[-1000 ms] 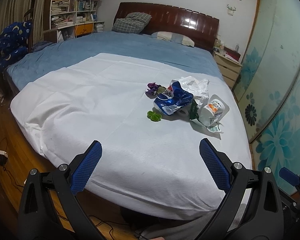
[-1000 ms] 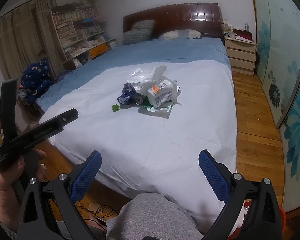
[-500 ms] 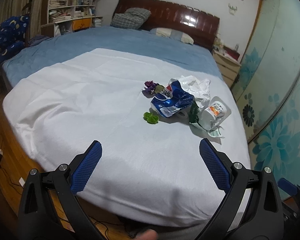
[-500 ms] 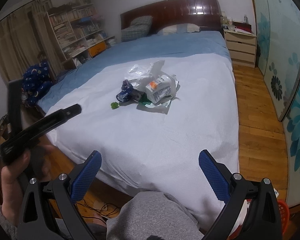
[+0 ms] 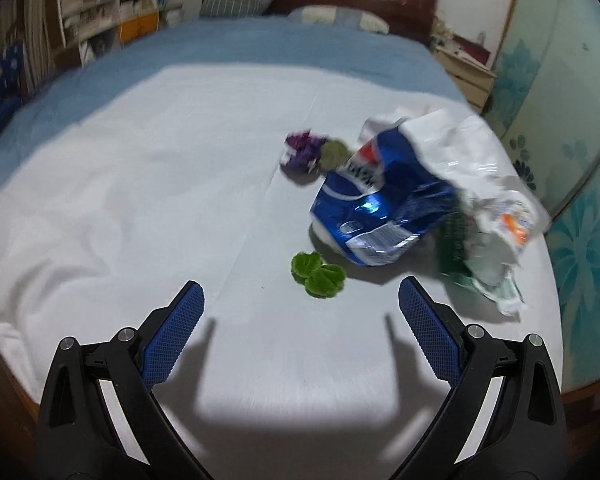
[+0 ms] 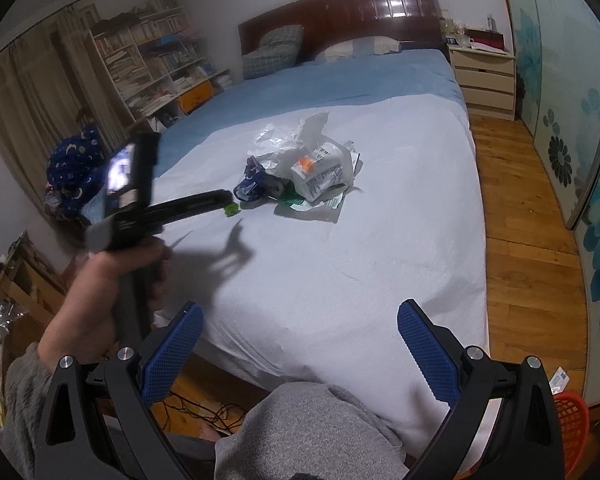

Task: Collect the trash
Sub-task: 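Grasp the green bottle cap with the left tool while the right tool grasps the white yogurt cup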

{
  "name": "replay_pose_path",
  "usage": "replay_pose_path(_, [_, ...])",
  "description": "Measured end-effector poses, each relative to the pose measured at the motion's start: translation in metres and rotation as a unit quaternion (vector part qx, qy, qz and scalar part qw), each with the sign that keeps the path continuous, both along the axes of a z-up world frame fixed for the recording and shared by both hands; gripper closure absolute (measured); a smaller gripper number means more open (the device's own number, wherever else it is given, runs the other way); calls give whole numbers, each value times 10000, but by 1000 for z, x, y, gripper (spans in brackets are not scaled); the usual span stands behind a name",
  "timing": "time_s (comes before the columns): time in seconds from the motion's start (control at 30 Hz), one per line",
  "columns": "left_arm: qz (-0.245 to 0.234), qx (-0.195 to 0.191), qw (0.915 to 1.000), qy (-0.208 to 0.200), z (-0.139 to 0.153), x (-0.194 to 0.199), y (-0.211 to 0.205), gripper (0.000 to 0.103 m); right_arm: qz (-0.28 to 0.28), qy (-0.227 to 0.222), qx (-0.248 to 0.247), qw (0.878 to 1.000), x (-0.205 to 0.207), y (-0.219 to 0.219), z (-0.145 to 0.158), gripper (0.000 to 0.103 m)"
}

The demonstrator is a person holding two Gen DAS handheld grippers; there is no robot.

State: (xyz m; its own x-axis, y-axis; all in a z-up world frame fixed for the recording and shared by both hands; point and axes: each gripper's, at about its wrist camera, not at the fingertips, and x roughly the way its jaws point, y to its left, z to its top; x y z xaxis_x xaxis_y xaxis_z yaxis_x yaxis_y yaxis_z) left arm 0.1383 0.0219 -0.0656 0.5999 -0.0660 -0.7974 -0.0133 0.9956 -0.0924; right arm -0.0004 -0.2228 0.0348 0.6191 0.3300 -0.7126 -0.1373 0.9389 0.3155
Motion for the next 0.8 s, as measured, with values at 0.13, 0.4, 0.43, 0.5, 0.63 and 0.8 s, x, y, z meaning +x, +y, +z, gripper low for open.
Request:
replay_pose_path(0.13, [70,31,9998,190,-15,16,-2,7,29,17,20,10000,0,0,-1,7])
replay_pose_path(0.4, [135,191,9994,250,-18,13,-6,79,79,147,263,9995,12,-4,-2,7])
replay_pose_path(0.43, [143,169,9995,238,-18,11,-5,79,135,191,355,9991,17,-5,-2,7])
replay_pose_path(0.5, [142,49,9996,235,-17,10,-6,82,202,194,465,9985,29,-7,-2,7])
replay_pose_path(0.63, [6,-137,9998,135,-7,-2,-12,84,221,-211,364,9989,62,-14,3,7])
replay_pose_path(0.8, [-185,-107,9995,-248,14,-23,-22,84,460,-688,-390,9958,123,-9,-3,7])
